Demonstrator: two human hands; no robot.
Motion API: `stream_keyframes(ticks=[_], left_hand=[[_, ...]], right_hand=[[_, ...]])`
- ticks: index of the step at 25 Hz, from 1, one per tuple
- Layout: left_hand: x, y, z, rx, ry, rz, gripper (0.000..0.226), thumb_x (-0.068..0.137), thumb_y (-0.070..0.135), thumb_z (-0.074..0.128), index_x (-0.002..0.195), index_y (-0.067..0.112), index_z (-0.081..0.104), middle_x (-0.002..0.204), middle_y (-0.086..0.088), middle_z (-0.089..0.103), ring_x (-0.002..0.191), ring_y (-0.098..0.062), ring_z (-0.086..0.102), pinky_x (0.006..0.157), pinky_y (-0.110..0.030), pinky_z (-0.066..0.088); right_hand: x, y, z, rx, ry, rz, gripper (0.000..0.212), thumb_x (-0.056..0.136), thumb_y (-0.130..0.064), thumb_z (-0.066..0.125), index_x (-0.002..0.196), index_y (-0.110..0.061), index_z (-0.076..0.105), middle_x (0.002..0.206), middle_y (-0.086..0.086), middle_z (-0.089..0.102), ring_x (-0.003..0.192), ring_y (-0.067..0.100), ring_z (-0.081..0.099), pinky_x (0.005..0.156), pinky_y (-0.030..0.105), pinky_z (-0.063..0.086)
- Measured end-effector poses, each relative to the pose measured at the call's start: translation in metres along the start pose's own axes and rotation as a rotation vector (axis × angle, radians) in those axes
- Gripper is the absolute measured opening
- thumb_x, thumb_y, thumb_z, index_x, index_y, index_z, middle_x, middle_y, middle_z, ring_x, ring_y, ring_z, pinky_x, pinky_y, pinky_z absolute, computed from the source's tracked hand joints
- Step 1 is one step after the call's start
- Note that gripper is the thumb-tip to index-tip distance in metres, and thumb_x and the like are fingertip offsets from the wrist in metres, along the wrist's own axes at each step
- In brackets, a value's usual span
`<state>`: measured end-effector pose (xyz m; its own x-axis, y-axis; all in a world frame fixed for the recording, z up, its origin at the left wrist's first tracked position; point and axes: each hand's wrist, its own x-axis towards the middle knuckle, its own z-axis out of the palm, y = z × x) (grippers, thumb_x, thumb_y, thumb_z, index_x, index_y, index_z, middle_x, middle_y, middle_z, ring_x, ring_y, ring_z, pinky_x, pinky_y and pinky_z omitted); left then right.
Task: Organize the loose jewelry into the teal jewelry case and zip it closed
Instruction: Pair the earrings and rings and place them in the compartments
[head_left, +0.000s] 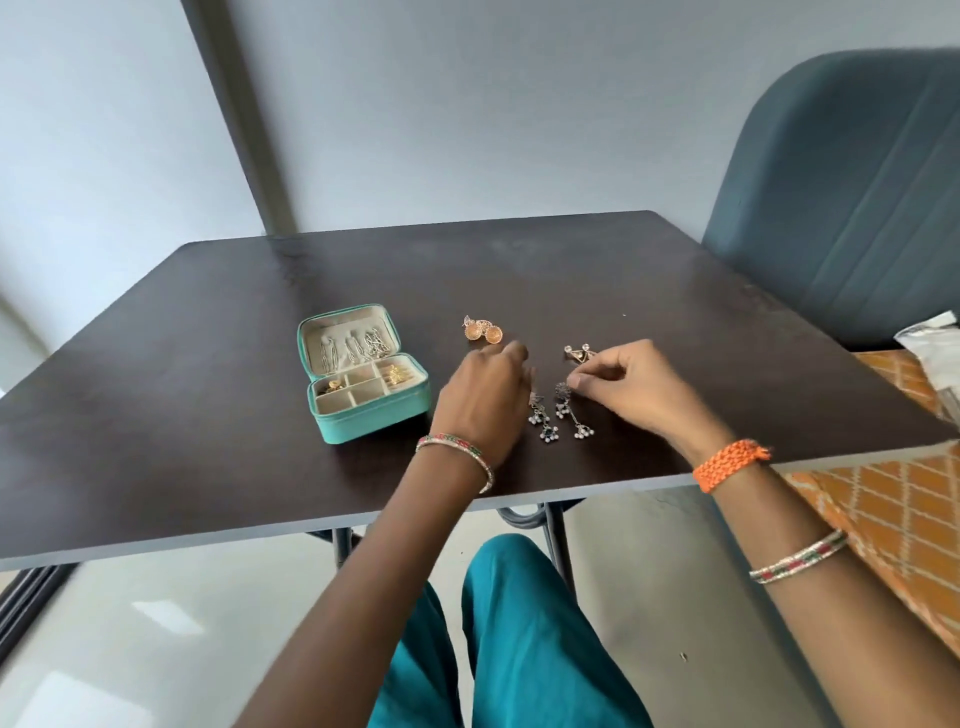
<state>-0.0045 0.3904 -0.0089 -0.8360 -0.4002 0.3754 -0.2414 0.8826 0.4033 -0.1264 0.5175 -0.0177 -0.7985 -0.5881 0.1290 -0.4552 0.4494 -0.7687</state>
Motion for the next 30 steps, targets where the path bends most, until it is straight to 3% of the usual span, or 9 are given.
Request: stream_keyframes(ticks=[3,7,9,11,15,20,24,30], left_hand=[[-0.001,-0.006,0.007,-0.065,-0.061,-0.035,0.025,0.093,0.027,0.051,0.103,0.007,0.063,0.102,-0.013,0.064,0.098,-0.030,0.057,0.081,-0.035,0.045],[0.000,-0.009,0.006,-0.201,-0.082,-0.077,0.013,0.087,0.019,0.062,0.097,0.015,0.069,0.092,-0.001,0.068,0.083,-0.014,0.056,0.072,-0.022,0.039],[0.000,-0.010,0.008,-0.244,-0.078,-0.080,0.007,0.085,0.014,0.063,0.088,0.016,0.069,0.081,0.003,0.066,0.070,-0.005,0.051,0.067,-0.018,0.035],[0.001,-0.009,0.010,-0.284,-0.075,-0.067,0.007,0.085,0.010,0.061,0.083,0.012,0.067,0.076,0.003,0.064,0.063,-0.002,0.049,0.063,-0.015,0.032],[0.004,-0.010,0.011,-0.506,-0.032,-0.099,0.010,0.088,0.005,0.055,0.081,0.012,0.056,0.082,0.000,0.068,0.073,-0.011,0.062,0.072,-0.021,0.046],[0.000,0.003,-0.009,-0.999,-0.014,-0.104,0.021,0.091,-0.003,0.050,0.077,0.013,0.052,0.064,0.006,0.066,0.060,-0.001,0.064,0.058,-0.017,0.053],[-0.001,0.011,-0.041,-1.090,0.044,-0.084,0.013,0.088,0.001,0.057,0.083,0.012,0.062,0.075,-0.004,0.065,0.071,-0.015,0.061,0.072,-0.028,0.054],[-0.013,0.011,-0.074,-1.276,0.081,-0.194,0.007,0.083,0.006,0.062,0.086,0.009,0.068,0.069,0.002,0.067,0.069,-0.011,0.057,0.074,-0.022,0.051]], right_hand=[[-0.002,-0.001,0.008,-0.053,0.010,-0.028,0.007,0.075,-0.029,0.075,0.073,-0.023,0.073,0.055,-0.010,0.060,0.052,0.002,0.050,0.056,0.021,0.038],[-0.003,-0.004,0.014,-0.053,0.010,-0.040,0.011,0.075,-0.025,0.075,0.066,-0.027,0.070,0.052,-0.014,0.058,0.056,-0.001,0.050,0.059,0.023,0.041],[-0.004,-0.008,0.013,0.066,-0.019,-0.038,0.016,0.078,-0.018,0.074,0.066,-0.027,0.069,0.053,-0.017,0.060,0.061,-0.007,0.050,0.064,0.019,0.040],[-0.009,-0.015,0.007,0.213,-0.050,-0.011,0.015,0.082,-0.010,0.070,0.071,-0.021,0.069,0.066,-0.009,0.066,0.065,-0.009,0.057,0.071,0.017,0.044],[-0.019,-0.032,-0.007,0.409,-0.151,0.082,0.015,0.091,-0.002,0.057,0.079,-0.012,0.059,0.077,0.010,0.067,0.052,-0.003,0.062,0.053,0.012,0.043],[-0.032,-0.050,-0.015,0.643,-0.236,0.140,0.011,0.093,-0.006,0.055,0.093,-0.011,0.065,0.083,0.010,0.071,0.068,0.013,0.068,0.071,0.024,0.053],[-0.042,-0.073,-0.028,0.832,-0.285,0.090,0.017,0.091,-0.005,0.055,0.102,-0.005,0.068,0.088,0.012,0.074,0.081,0.019,0.072,0.074,0.026,0.058],[-0.052,-0.099,-0.032,0.844,-0.259,-0.022,0.015,0.089,-0.006,0.057,0.099,-0.007,0.069,0.085,0.007,0.075,0.082,0.017,0.072,0.072,0.024,0.058]])
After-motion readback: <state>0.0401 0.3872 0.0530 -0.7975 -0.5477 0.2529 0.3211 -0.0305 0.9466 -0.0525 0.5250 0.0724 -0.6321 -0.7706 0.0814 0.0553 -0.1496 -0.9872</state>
